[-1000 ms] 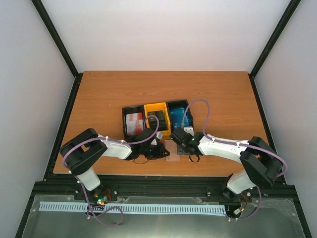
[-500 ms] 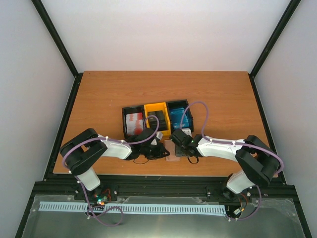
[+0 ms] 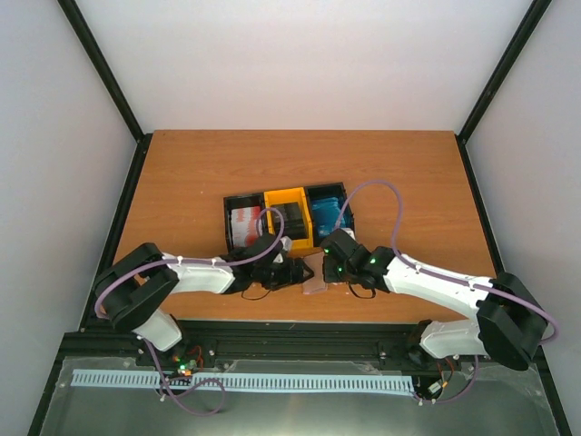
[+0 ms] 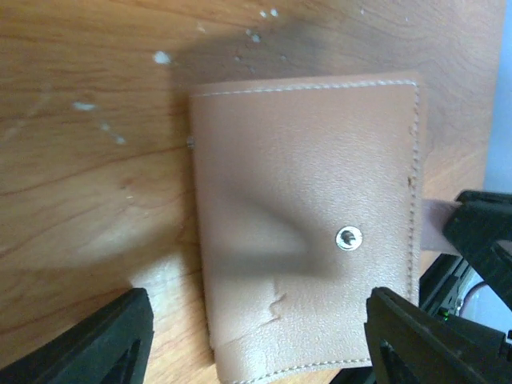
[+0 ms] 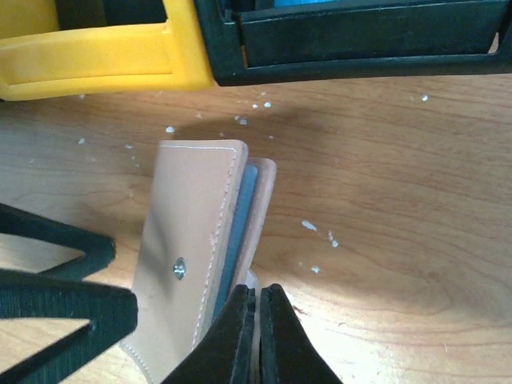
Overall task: Put the credit cards into the card holder
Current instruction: Open the card holder at the center of the board.
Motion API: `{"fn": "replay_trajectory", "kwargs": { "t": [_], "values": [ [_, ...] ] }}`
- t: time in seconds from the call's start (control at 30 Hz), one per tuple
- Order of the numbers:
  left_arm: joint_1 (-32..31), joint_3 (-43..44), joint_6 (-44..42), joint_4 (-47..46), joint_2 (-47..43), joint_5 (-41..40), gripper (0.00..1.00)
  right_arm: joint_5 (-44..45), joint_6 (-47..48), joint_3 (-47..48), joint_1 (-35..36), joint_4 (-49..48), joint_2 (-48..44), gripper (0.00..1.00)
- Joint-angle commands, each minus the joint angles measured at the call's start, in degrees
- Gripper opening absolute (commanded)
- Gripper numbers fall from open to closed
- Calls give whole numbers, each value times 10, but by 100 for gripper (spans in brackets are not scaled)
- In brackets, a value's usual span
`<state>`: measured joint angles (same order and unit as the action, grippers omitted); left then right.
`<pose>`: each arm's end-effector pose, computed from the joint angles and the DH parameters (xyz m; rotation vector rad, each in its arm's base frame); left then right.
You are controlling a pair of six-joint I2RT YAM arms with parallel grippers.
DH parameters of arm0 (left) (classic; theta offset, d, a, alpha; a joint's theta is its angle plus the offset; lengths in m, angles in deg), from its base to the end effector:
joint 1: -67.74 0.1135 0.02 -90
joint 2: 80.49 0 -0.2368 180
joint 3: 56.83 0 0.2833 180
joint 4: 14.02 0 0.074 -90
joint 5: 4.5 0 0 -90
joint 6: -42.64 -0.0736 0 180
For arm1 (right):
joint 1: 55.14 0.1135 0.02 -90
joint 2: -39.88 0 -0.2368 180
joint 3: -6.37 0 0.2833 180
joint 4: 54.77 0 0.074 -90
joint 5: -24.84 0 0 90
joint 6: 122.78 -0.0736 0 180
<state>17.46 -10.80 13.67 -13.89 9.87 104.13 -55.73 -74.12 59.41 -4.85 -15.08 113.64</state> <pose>0.1907 -0.2663 0.0516 -0.0679 2.7075 -1.1864 0.1953 0.2163 0.1131 -0.1489 2.6414 0.3489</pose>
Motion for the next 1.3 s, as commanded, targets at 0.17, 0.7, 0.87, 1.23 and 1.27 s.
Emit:
{"fn": "replay_trajectory", "kwargs": {
  "t": [0.17,0.7,0.87,1.23,1.27],
  "values": [
    [-3,-26,-1,35,-67,-40,80,-47,7,27,-1,25,-29,3],
    [-3,-3,-56,10,-70,-12,93,-70,13,28,-1,-10,-44,3],
    [-3,28,-77,52,-58,-29,100,-71,14,31,-1,-11,-46,3],
    [-4,39,-78,86,-39,-61,77,-55,6,20,-1,-5,-37,3],
    [-3,38,-78,88,-35,-62,76,-54,6,19,-1,-5,-37,3]
  ]
}}
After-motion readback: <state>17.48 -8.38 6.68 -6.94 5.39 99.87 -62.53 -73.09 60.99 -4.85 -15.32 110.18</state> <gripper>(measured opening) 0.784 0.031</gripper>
